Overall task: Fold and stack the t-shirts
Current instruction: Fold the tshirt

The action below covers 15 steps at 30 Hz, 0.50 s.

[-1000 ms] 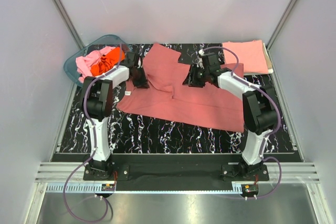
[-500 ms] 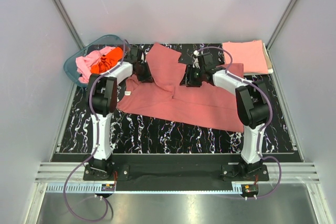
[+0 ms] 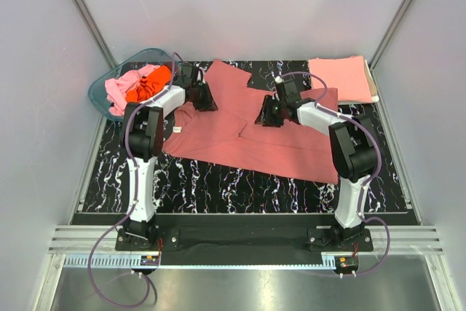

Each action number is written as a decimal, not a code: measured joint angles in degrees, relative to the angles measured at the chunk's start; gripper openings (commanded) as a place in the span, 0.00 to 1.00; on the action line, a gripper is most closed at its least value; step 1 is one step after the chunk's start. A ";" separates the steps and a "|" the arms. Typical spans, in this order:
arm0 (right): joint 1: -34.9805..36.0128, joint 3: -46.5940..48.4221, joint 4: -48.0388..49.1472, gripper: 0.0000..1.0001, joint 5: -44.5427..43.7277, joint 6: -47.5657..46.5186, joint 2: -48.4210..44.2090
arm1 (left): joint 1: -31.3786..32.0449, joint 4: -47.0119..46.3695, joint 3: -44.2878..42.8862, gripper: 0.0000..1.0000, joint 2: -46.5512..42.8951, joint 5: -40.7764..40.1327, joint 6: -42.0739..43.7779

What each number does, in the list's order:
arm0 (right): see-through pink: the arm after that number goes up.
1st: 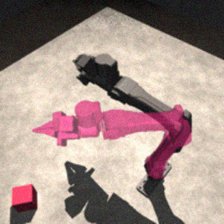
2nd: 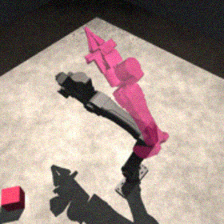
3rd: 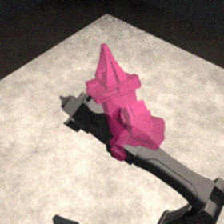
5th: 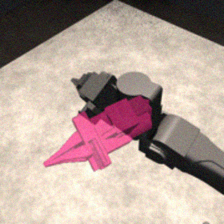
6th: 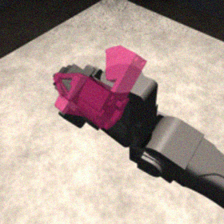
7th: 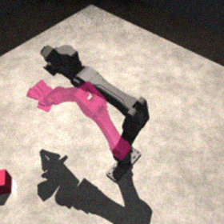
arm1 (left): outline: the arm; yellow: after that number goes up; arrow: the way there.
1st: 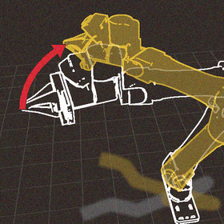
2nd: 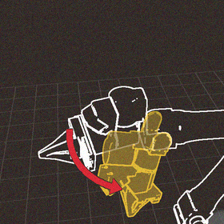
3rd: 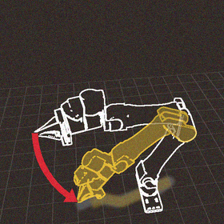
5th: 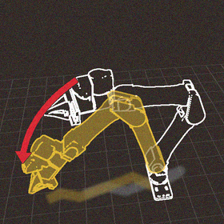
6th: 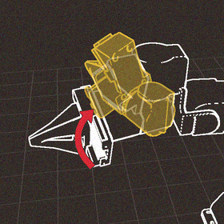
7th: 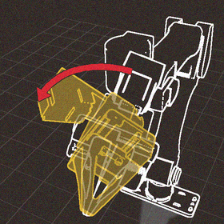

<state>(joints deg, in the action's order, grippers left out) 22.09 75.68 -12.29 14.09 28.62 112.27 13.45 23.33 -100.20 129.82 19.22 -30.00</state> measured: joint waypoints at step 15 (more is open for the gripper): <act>0.07 -10.29 -4.48 0.42 -4.55 3.37 -22.43 | 1.64 1.27 30.60 0.22 -21.11 -12.68 1.09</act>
<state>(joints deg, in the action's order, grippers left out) 22.15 65.39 -16.78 9.54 31.99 89.84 15.09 24.60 -69.60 108.71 6.55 -28.91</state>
